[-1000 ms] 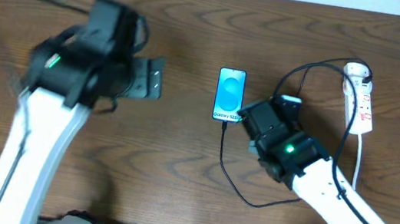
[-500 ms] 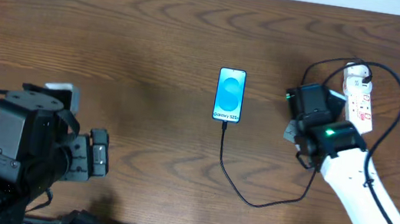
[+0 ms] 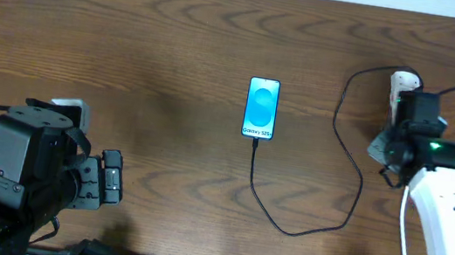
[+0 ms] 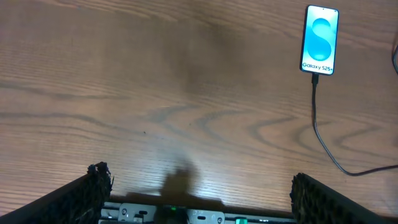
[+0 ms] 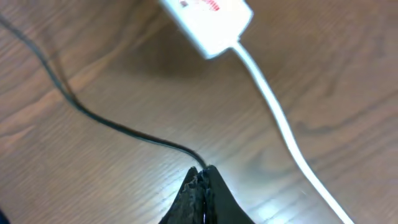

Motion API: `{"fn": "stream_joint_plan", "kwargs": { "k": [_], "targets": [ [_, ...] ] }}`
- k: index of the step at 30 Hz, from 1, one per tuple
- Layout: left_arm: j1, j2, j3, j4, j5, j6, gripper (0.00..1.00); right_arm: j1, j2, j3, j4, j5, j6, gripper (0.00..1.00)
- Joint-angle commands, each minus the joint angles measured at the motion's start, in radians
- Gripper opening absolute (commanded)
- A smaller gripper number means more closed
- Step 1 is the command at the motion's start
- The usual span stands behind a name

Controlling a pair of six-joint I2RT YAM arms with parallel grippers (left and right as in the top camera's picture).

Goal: Plug charger to phone and switch on socket
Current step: 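Move the right gripper over the power strip's switch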

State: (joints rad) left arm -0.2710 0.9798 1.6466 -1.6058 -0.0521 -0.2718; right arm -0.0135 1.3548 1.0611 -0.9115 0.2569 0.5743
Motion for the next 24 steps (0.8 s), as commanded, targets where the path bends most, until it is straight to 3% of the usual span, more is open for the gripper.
{"fn": "stream_joint_plan", "kwargs": {
  "k": [1, 10, 18, 24],
  "targets": [
    [0.002, -0.002, -0.009, 0.0, -0.016, 0.009, 0.95, -0.068, 0.01, 0.066, -0.024, -0.034, -0.03, 0.01],
    [0.002, -0.002, -0.009, -0.002, -0.016, 0.009, 0.95, -0.183, 0.103, 0.154, -0.064, -0.084, -0.047, 0.01],
    [0.002, -0.002, -0.009, -0.002, -0.016, 0.009, 0.95, -0.215, 0.342, 0.352, -0.151, -0.083, -0.09, 0.01],
    [0.002, -0.002, -0.009, -0.002, -0.016, 0.009, 0.95, -0.215, 0.439, 0.399, -0.153, -0.08, -0.112, 0.01]
  ]
}}
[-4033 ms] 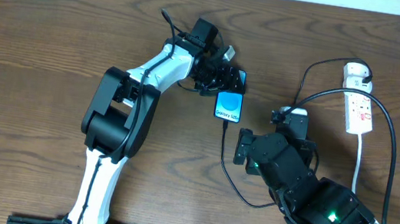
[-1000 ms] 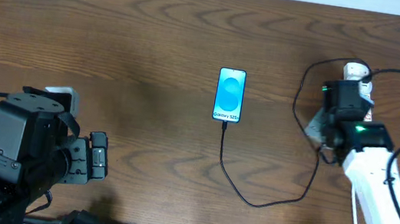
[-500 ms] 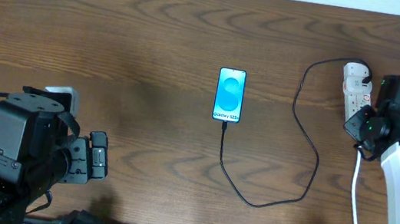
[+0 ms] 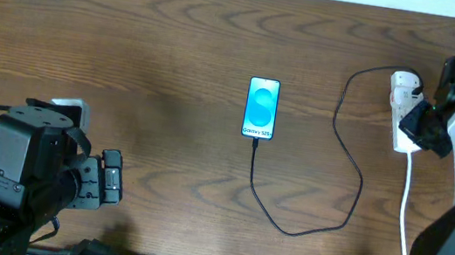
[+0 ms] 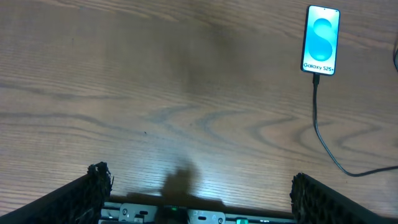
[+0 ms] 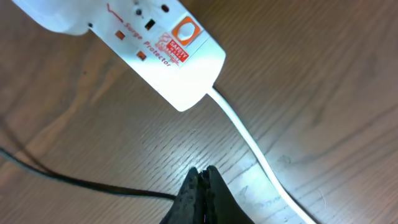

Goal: Plug charger to phone and switch on socket

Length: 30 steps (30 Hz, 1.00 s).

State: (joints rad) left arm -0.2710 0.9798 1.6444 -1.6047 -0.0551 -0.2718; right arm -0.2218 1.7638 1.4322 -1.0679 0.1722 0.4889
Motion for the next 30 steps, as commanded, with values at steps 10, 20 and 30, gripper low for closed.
{"fn": "stream_joint_plan", "kwargs": {
  "k": [10, 20, 30],
  "targets": [
    [0.002, -0.002, -0.006, -0.003, -0.013, 0.009, 0.95, -0.021, 0.058, 0.028, 0.077, 0.054, -0.027, 0.01],
    [0.002, -0.002, -0.006, -0.003, -0.013, 0.009, 0.95, -0.047, 0.063, 0.027, 0.122, 0.054, -0.027, 0.01],
    [0.002, -0.002, -0.006, -0.003, -0.013, 0.009, 0.95, -0.048, 0.064, 0.027, 0.143, 0.053, -0.026, 0.01]
  ]
}}
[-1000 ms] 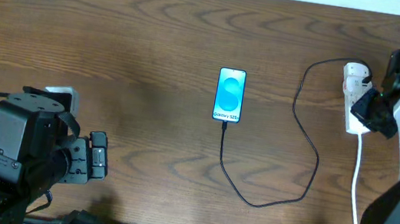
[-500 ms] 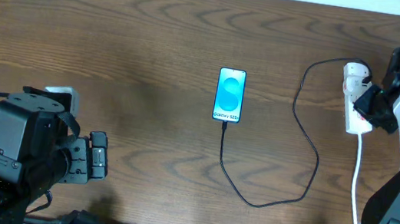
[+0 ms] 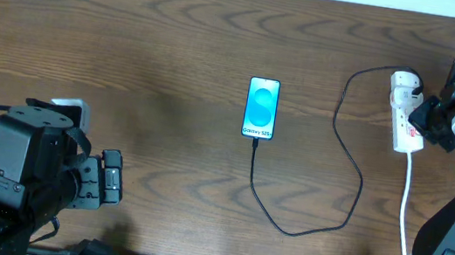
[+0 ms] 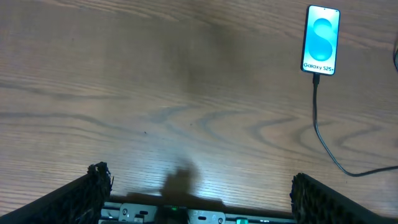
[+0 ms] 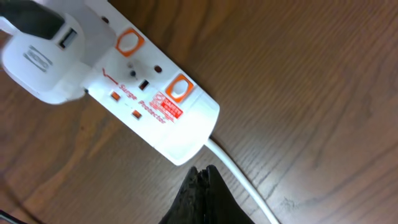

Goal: Plug charger to phone and switch on socket

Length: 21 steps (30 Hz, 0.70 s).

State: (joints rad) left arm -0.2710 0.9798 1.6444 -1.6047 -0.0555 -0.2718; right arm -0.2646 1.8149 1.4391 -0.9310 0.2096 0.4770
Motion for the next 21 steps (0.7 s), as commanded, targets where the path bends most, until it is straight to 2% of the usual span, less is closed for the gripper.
{"fn": "stream_joint_plan", "kwargs": {
  "k": [1, 21],
  "targets": [
    [0.002, -0.002, -0.006, -0.003, -0.013, 0.009, 0.95, -0.005, 0.013, 0.02, 0.007, 0.016, -0.014, 0.01],
    [0.002, -0.002, -0.006, -0.003, -0.013, 0.009, 0.95, -0.026, 0.078, 0.021, 0.13, 0.016, -0.015, 0.01]
  ]
}}
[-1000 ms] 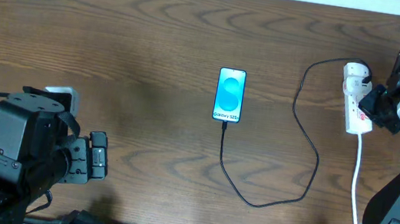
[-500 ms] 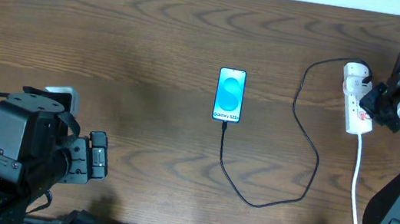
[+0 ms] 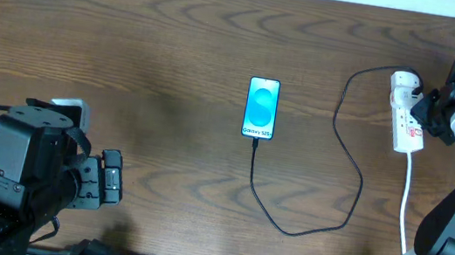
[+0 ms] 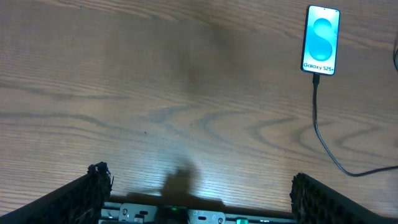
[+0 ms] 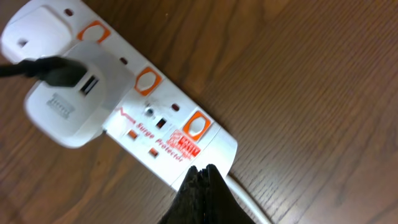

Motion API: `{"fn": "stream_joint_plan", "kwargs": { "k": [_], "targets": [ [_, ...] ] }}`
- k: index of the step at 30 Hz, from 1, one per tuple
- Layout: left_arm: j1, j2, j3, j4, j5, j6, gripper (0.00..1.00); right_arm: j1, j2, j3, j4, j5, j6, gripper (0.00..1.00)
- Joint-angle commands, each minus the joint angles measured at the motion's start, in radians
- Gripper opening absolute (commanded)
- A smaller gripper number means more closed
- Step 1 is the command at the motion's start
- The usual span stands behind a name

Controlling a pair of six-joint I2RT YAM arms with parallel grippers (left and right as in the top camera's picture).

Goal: Plug charger to phone and switch on socket

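Observation:
A lit phone (image 3: pixel 262 107) lies at the table's middle with a black cable (image 3: pixel 349 152) plugged into its bottom end; the left wrist view shows the phone (image 4: pixel 321 40) at upper right. The cable runs to a white charger (image 5: pixel 67 113) seated in a white power strip (image 5: pixel 143 118) with orange switches at the far right, power strip (image 3: pixel 404 114). My right gripper (image 5: pixel 200 169) is shut and empty, its tips over the strip's near end by the orange switch (image 5: pixel 196 126). My left gripper (image 4: pixel 196 186) stands open near the table's front left.
The strip's white lead (image 3: pixel 406 200) runs toward the front edge at the right. The black cable loops across the wood between phone and strip. A small white block (image 3: pixel 71 110) sits by the left arm.
My right gripper has moved along the strip toward the charger end; the charger and all three orange switches now show, with the tips over the strip's near end. The left arm has not moved.
My shut right gripper was first over the black cable just short of the strip's end. Then it was beside the strip near the white lead, then closer over its near end, and now over the strip body. Phone, cable and left arm stayed put.

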State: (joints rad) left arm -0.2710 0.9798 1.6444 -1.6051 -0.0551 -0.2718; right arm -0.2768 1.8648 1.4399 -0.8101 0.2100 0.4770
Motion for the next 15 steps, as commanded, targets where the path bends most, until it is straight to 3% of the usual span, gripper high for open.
{"fn": "stream_joint_plan", "kwargs": {
  "k": [1, 15],
  "targets": [
    [0.002, -0.002, -0.006, -0.002, -0.013, 0.009, 0.95, -0.015, 0.034, 0.021, 0.015, 0.015, -0.015, 0.01],
    [0.002, -0.002, -0.006, -0.003, -0.013, 0.009, 0.95, -0.019, 0.077, 0.033, 0.096, -0.015, -0.015, 0.01]
  ]
}}
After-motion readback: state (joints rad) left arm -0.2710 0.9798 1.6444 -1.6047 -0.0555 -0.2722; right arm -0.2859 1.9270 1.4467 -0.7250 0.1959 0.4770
